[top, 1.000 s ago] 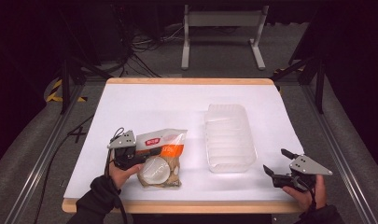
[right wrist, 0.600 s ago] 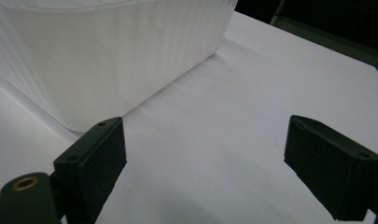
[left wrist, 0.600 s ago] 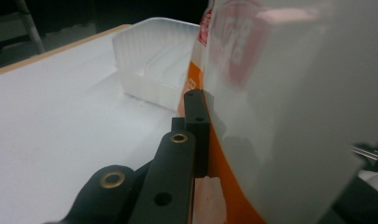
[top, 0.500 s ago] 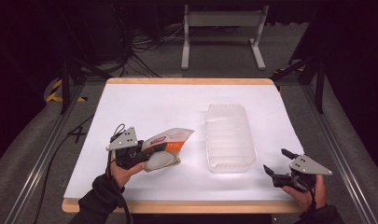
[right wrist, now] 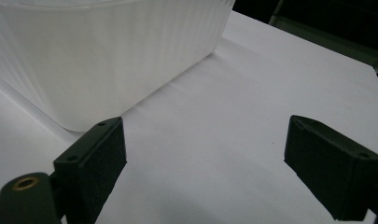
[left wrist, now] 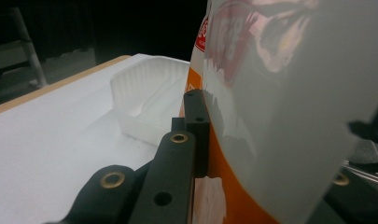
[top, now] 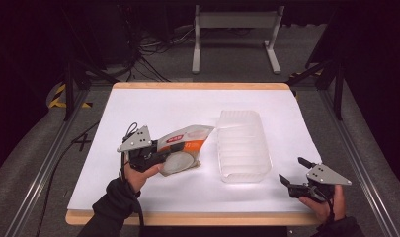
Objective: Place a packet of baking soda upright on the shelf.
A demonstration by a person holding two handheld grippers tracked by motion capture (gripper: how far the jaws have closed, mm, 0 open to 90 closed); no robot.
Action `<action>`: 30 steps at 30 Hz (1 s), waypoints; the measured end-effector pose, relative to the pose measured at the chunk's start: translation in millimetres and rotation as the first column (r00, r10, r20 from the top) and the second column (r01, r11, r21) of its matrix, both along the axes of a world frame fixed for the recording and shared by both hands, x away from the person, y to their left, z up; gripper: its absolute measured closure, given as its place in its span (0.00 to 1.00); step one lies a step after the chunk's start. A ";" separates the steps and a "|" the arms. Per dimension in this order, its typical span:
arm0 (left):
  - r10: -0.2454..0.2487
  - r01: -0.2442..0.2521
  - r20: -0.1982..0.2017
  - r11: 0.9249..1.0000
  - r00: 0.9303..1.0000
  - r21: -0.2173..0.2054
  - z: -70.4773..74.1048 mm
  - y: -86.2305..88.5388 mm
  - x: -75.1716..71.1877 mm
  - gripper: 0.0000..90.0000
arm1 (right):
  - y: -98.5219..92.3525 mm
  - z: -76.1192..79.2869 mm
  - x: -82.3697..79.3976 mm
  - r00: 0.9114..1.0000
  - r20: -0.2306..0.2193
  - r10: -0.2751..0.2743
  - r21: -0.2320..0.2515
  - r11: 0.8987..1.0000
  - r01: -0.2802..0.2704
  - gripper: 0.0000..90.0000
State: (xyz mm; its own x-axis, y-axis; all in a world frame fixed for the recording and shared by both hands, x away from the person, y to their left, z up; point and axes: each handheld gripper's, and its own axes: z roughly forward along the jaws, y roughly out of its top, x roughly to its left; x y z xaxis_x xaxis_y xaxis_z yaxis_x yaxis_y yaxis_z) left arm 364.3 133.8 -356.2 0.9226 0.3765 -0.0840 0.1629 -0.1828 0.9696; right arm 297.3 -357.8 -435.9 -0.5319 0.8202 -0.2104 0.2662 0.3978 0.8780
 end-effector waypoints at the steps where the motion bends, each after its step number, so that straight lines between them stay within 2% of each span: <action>1: -0.007 0.007 0.009 1.000 1.000 0.001 1.1 -2.4 1.3 1.00 | -0.2 0.1 0.0 1.000 0.000 -0.001 -0.001 1.000 0.001 0.15; 3: -0.012 0.012 0.001 1.000 1.000 -0.009 2.7 -6.7 1.5 1.00 | -0.3 0.2 -0.1 1.000 0.003 -0.002 0.000 1.000 0.002 0.15; 5: -0.020 0.020 0.018 1.000 1.000 -0.007 5.6 -11.5 2.1 1.00 | -0.2 0.4 -0.2 1.000 0.005 -0.003 0.000 1.000 0.003 0.15; 13: -0.042 0.043 0.032 0.998 0.999 -0.044 11.8 -24.4 4.4 1.00 | -0.5 1.2 -0.8 1.000 0.011 -0.002 0.004 1.000 0.002 0.15; 24: -0.087 0.091 0.065 0.994 0.994 -0.063 26.9 -47.3 10.6 1.00 | -0.3 1.5 -1.2 1.000 0.014 -0.004 0.010 1.000 0.004 0.15; 30: -0.105 0.109 0.085 0.993 0.991 -0.043 31.5 -68.9 14.6 1.00 | -0.2 1.6 -1.2 1.000 0.014 -0.003 0.008 1.000 0.003 0.15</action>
State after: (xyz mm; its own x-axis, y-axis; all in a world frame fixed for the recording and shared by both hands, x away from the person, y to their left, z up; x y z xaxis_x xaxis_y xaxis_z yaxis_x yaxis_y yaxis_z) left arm 378.8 64.9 -324.7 0.9618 0.2730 -0.0215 0.0641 -0.1484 0.9869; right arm 296.1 -358.0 -434.4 -0.5263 0.8237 -0.2108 0.2555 0.3897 0.8848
